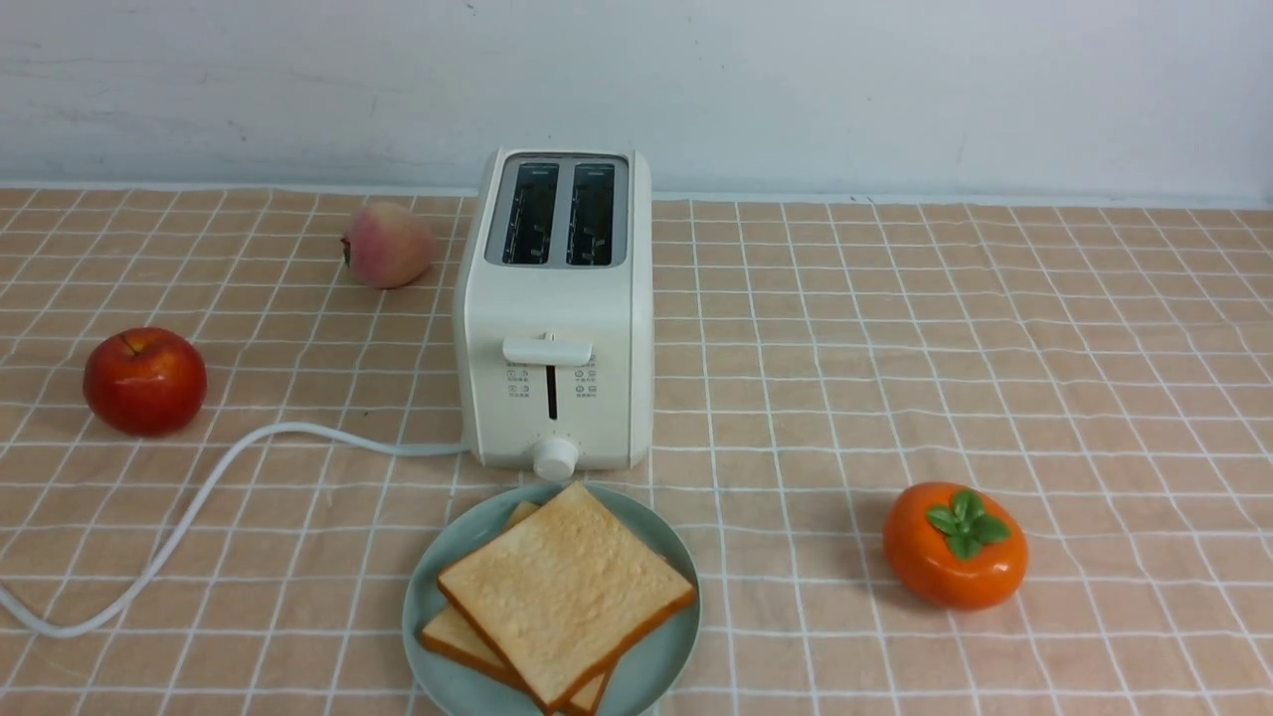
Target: Take toasted bread from bread machine on light coffee tablecloth place on plate.
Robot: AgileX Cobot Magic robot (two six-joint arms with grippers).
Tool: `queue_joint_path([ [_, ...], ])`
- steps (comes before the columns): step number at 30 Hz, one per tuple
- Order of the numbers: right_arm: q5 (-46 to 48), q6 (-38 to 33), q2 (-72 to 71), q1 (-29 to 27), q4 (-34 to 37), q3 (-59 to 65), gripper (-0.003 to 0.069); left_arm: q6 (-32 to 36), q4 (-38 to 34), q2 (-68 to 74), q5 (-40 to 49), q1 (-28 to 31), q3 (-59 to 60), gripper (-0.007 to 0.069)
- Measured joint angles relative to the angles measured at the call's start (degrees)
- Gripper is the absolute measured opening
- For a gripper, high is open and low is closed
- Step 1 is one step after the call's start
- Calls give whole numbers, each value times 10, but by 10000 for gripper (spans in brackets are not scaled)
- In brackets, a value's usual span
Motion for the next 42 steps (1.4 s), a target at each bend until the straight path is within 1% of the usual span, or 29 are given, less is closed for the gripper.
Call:
queue_joint_path([
  [2, -3, -17, -18, 13, -9, 2, 78, 0, 0, 0, 0, 0, 0, 24],
  [4, -8, -21, -29, 15, -21, 5, 80, 0, 0, 0, 0, 0, 0, 29],
  [6, -20, -9, -41, 15, -46, 10, 84, 0, 0, 0, 0, 0, 0, 32],
  [9, -45, 66, -59, 15, -109, 19, 86, 0, 0, 0, 0, 0, 0, 36],
  [10, -47, 73, -62, 15, -120, 20, 87, 0, 0, 0, 0, 0, 0, 36],
  [12, -61, 157, -78, 15, -194, 30, 89, 0, 0, 0, 0, 0, 0, 38],
  [16, -61, 291, -101, 15, -320, 56, 92, 0, 0, 0, 0, 0, 0, 40],
  [17, -62, 296, -102, 15, -320, 58, 92, 0, 0, 0, 0, 0, 0, 40],
  [18, -61, 345, -111, 15, -364, 73, 95, 0, 0, 0, 0, 0, 0, 44],
  [19, -61, 367, -115, 15, -376, 81, 96, 0, 0, 0, 0, 0, 0, 46],
  [21, -61, 384, -117, 15, -390, 92, 97, 0, 0, 0, 0, 0, 0, 48],
  [22, -62, 406, -119, 16, -405, 108, 99, 0, 0, 0, 0, 0, 0, 49],
  [26, -71, 417, -132, 16, -409, 142, 104, 0, 0, 0, 0, 0, 0, 49],
  [30, -75, 419, -181, 14, -411, 188, 108, 0, 0, 0, 0, 0, 0, 52],
  [33, -70, 419, -237, 14, -410, 247, 115, 0, 1, 0, 1, 0, 0, 55],
  [35, -46, 419, -245, 14, -406, 253, 118, 0, 1, 0, 0, 0, 0, 57],
  [42, -37, 421, -246, 14, -398, 252, 127, 0, 1, 0, 0, 0, 0, 64],
])
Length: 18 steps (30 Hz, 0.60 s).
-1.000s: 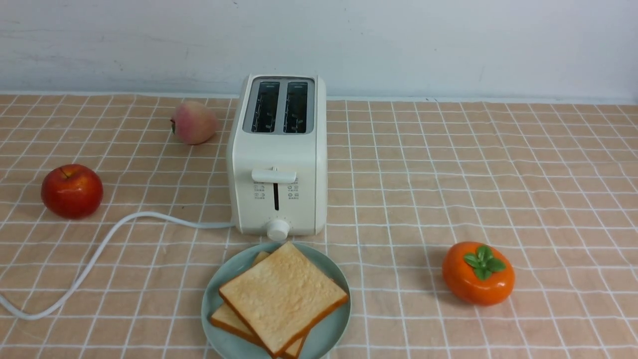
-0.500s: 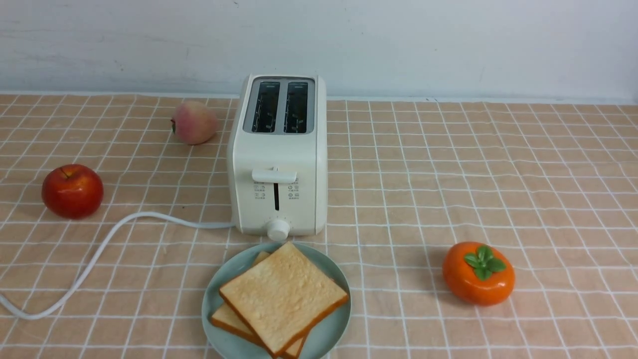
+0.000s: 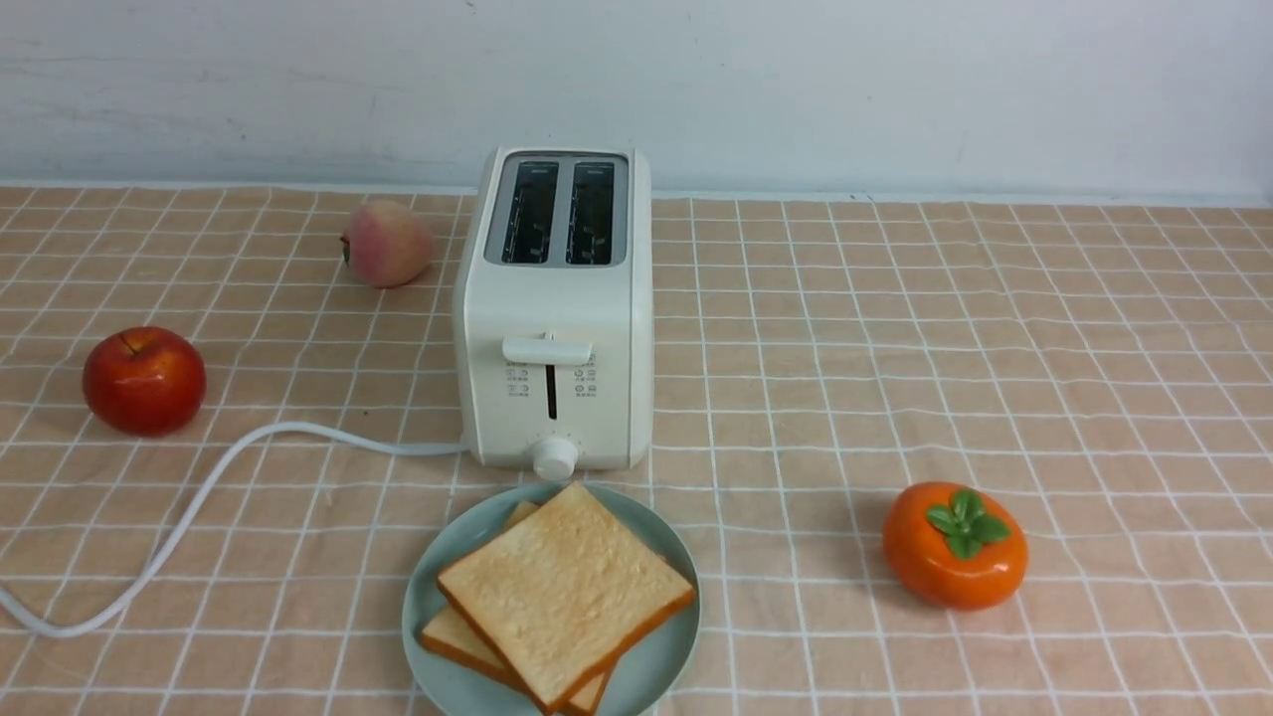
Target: Take toasted bread from bread machine on light coffee tablecloth place on plate.
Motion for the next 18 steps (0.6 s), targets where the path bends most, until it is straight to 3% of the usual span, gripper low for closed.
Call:
queue_joint_path([
  [18, -1, -17, 0, 0, -6, 0, 149, 0, 0, 0, 0, 0, 0, 83],
])
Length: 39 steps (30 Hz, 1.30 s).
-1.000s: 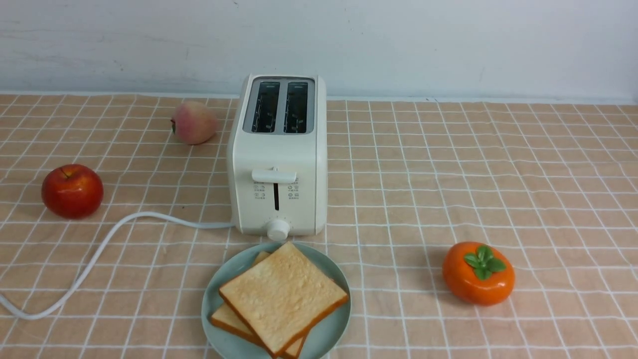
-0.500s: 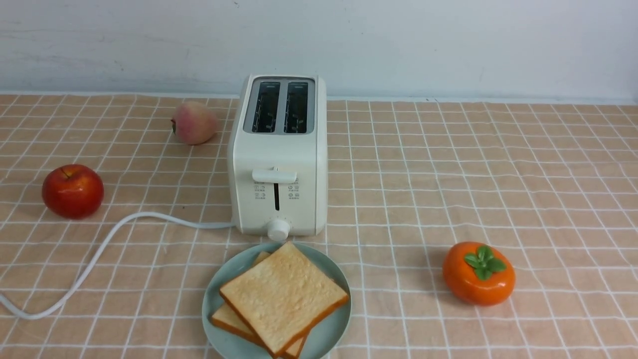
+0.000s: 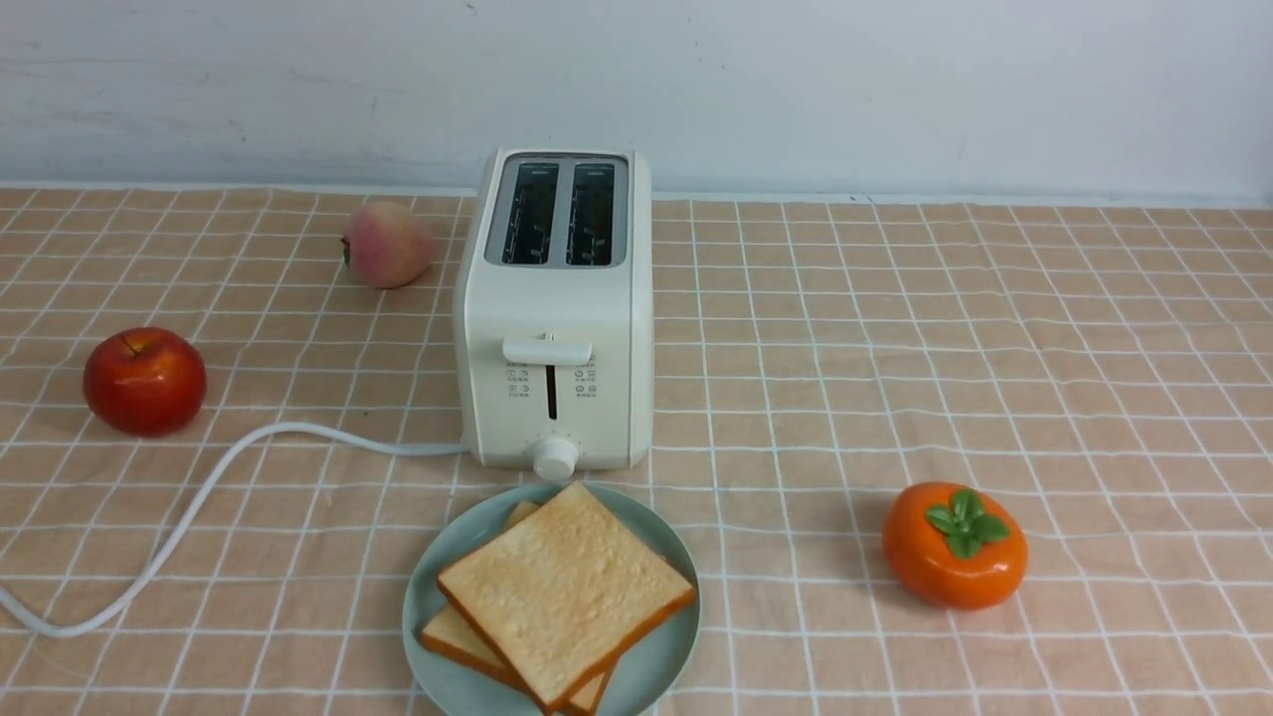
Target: Take toasted bread from bread machine on light coffee tablecloth place on plate.
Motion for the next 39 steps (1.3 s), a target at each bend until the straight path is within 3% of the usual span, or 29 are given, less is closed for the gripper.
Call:
queue_joint_path([
  [39, 0, -1, 0, 0, 0, 0, 197, 0, 0, 0, 0, 0, 0, 110],
])
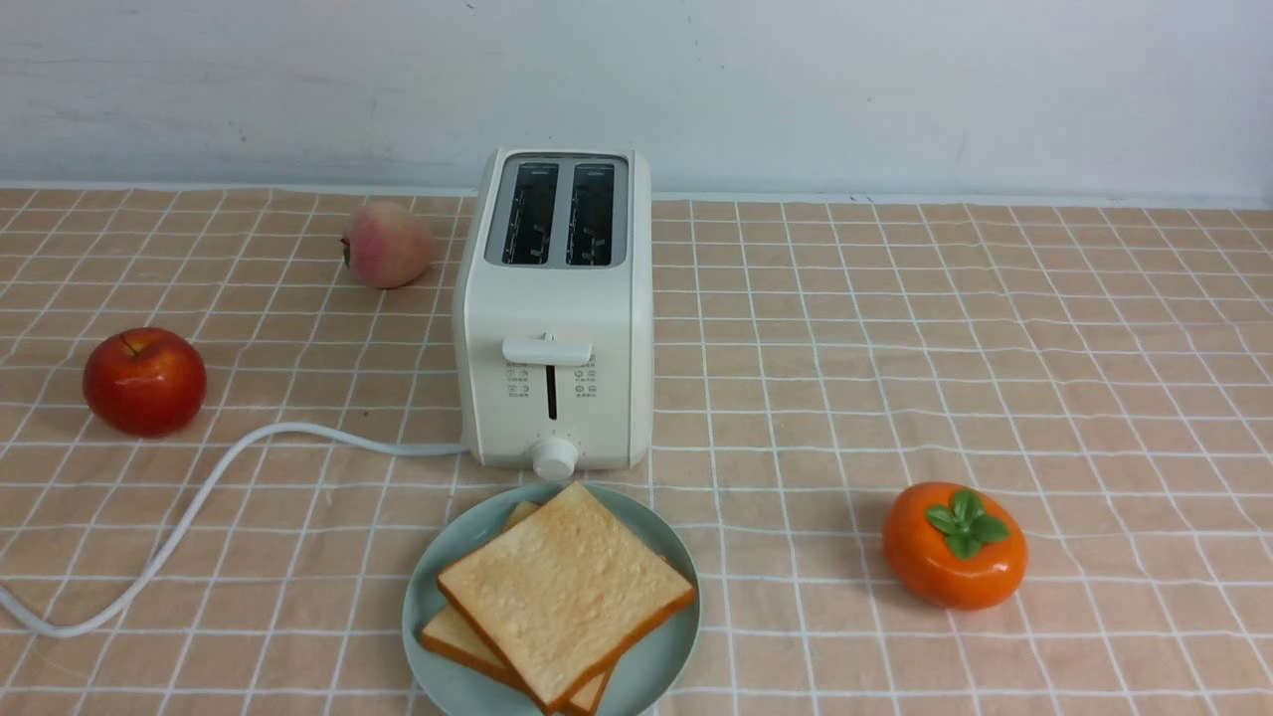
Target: Take toasted bread from bread machine on light coffee tablecloth place on plate.
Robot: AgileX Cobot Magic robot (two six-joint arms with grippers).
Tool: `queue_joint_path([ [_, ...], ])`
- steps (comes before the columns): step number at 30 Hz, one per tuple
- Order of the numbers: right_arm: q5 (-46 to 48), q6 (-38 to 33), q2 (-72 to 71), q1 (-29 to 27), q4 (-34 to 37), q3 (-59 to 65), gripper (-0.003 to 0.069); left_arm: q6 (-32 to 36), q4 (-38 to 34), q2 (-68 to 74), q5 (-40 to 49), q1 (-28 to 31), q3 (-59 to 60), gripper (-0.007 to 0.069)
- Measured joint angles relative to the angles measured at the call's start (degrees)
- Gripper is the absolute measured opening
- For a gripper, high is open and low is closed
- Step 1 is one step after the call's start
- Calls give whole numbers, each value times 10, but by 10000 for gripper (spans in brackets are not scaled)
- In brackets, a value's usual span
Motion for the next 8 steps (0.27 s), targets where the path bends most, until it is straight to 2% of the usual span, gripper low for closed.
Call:
queue_joint_path([
  [8, 0, 0, 0, 0, 0, 0, 208, 0, 0, 0, 0, 0, 0, 113],
])
